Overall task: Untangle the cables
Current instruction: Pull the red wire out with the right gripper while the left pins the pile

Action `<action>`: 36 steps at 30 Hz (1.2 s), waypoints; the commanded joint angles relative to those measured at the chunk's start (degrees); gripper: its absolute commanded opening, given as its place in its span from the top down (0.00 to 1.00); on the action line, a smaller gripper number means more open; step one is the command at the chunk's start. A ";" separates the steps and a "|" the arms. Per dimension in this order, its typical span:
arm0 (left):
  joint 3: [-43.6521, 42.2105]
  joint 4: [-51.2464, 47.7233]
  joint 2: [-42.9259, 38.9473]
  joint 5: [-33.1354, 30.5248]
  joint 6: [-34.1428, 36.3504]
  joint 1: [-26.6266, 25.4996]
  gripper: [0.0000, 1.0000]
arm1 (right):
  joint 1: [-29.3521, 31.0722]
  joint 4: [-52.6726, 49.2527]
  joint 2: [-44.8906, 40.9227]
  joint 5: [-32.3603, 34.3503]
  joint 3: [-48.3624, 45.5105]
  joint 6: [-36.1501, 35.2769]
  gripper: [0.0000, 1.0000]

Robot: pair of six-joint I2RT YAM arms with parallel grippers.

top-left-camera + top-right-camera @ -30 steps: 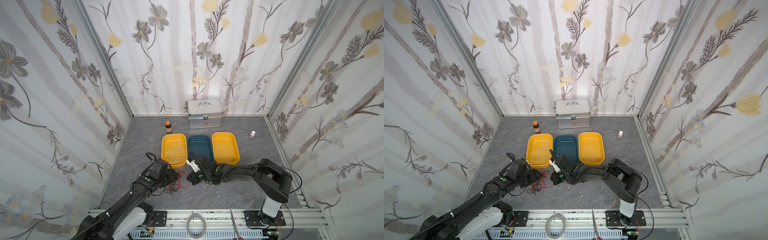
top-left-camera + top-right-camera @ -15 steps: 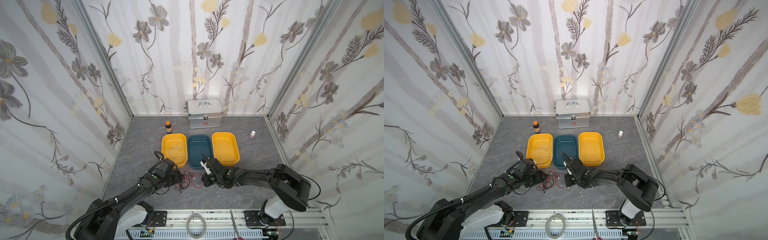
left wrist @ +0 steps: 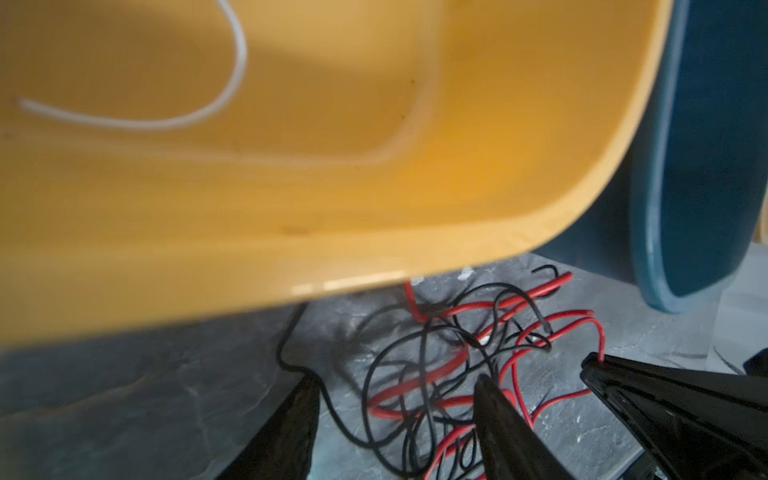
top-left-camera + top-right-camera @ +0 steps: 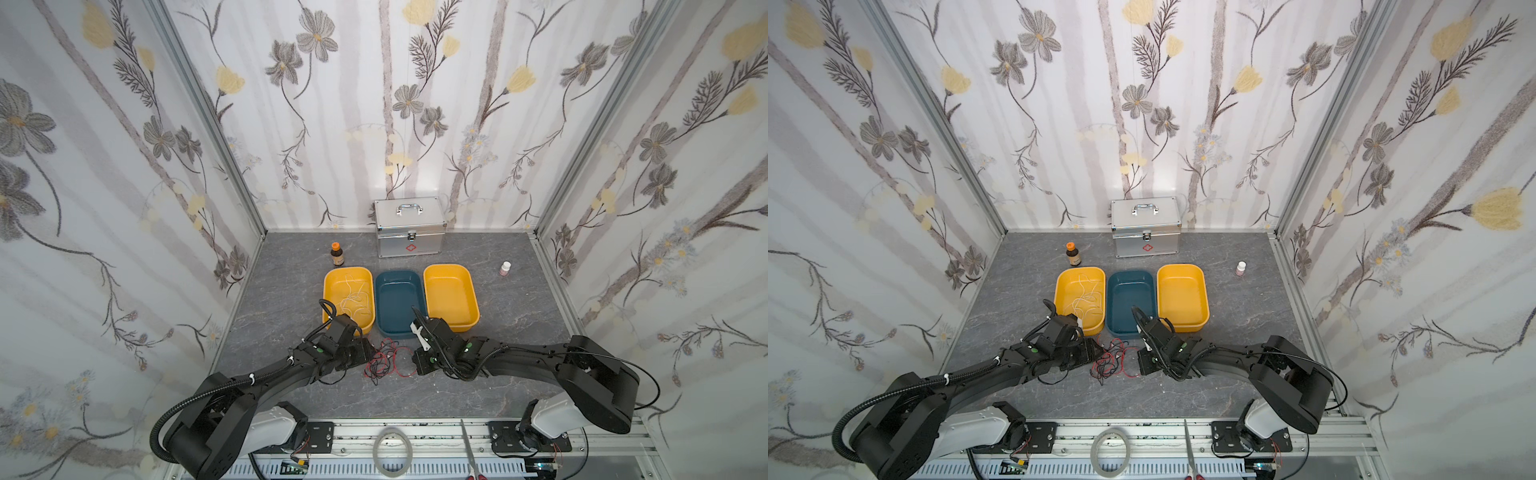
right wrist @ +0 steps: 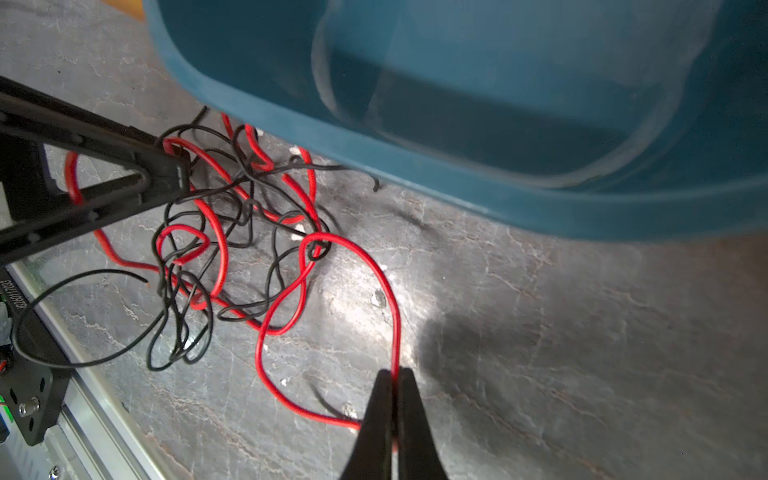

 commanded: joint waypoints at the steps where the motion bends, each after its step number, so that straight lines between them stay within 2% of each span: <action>1: 0.02 -1.02 1.70 0.78 0.42 -0.49 0.39 | 0.05 2.65 -0.28 -0.75 -0.01 0.71 0.95; 7: 0.03 -3.30 1.86 -2.80 1.05 -1.39 0.51 | 0.39 3.89 -1.51 -1.68 -0.21 1.48 0.95; 13: -0.40 -4.33 0.97 -4.72 1.05 -1.45 0.82 | 0.10 2.80 -4.66 -0.20 -1.12 1.48 0.95; 17: -0.39 -4.95 0.83 -5.69 0.97 -1.43 0.94 | -0.87 1.24 -7.80 1.66 -2.30 1.54 0.95; 22: -0.32 -6.60 -0.48 -7.65 1.06 -1.32 1.00 | -3.12 -0.92 -13.46 4.12 -5.09 2.20 0.95; 33: -0.03 -8.96 -2.08 -9.19 1.24 -0.59 1.00 | -10.59 -8.00 -25.69 9.71 -11.45 6.30 0.95; 36: -0.06 -9.28 -2.24 -9.31 1.30 -0.46 1.00 | -14.67 -9.84 -29.51 11.26 -12.76 7.49 0.96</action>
